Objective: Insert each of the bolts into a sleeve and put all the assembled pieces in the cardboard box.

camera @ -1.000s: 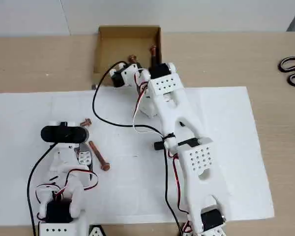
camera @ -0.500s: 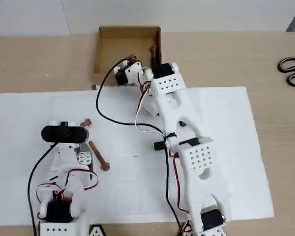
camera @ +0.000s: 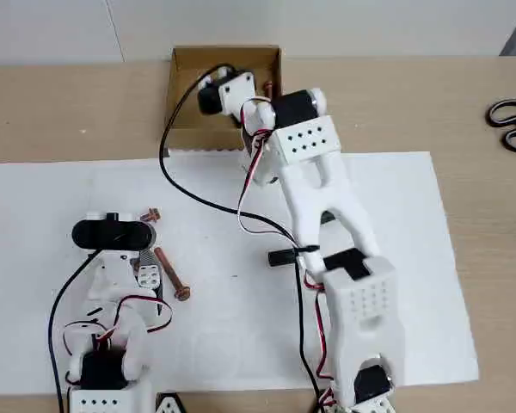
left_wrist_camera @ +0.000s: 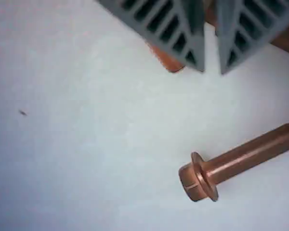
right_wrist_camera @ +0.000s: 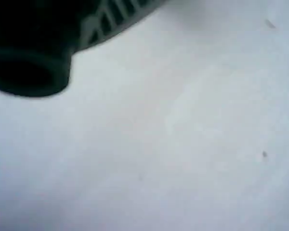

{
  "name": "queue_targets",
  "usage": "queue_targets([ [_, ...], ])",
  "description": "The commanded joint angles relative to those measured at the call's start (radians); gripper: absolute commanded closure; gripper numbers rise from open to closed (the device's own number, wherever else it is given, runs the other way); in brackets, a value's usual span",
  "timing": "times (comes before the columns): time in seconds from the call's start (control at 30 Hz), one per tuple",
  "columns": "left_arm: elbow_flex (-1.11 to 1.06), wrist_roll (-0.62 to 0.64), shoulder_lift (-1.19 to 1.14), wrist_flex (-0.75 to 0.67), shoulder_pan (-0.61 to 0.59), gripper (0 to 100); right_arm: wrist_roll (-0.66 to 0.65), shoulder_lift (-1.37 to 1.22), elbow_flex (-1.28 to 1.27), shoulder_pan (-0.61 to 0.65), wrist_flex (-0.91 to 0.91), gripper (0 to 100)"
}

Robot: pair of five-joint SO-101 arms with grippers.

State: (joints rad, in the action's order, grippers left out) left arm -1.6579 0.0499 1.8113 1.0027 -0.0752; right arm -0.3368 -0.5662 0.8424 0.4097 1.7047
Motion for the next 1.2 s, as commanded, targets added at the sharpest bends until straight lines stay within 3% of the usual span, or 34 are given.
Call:
queue_targets([
  [0.0,0.005,-0.003,0.009,-0.02,-0.006,99,0.049,0.159,-0.071,-0.012,0.015,99.5],
  [0.23,0.004,-0.008,0.009,-0.018,-0.006,99,0.219,0.44,-0.269,-0.084,0.013,99.5],
  [0.4,0.004,-0.009,0.009,-0.018,-0.008,99,0.288,0.616,-0.543,-0.182,0.013,99.5],
  [0.63,0.062,-0.003,0.009,-0.025,-0.008,99,0.529,0.926,-0.907,-0.318,-0.013,99.5],
  [0.9,0.246,-0.002,0.009,-0.018,-0.008,99,0.534,1.239,-1.27,-0.427,-0.108,99.5],
  [1.17,0.456,-0.002,-0.104,0.138,-0.008,99,0.532,1.437,-1.456,-0.519,-0.147,99.5],
])
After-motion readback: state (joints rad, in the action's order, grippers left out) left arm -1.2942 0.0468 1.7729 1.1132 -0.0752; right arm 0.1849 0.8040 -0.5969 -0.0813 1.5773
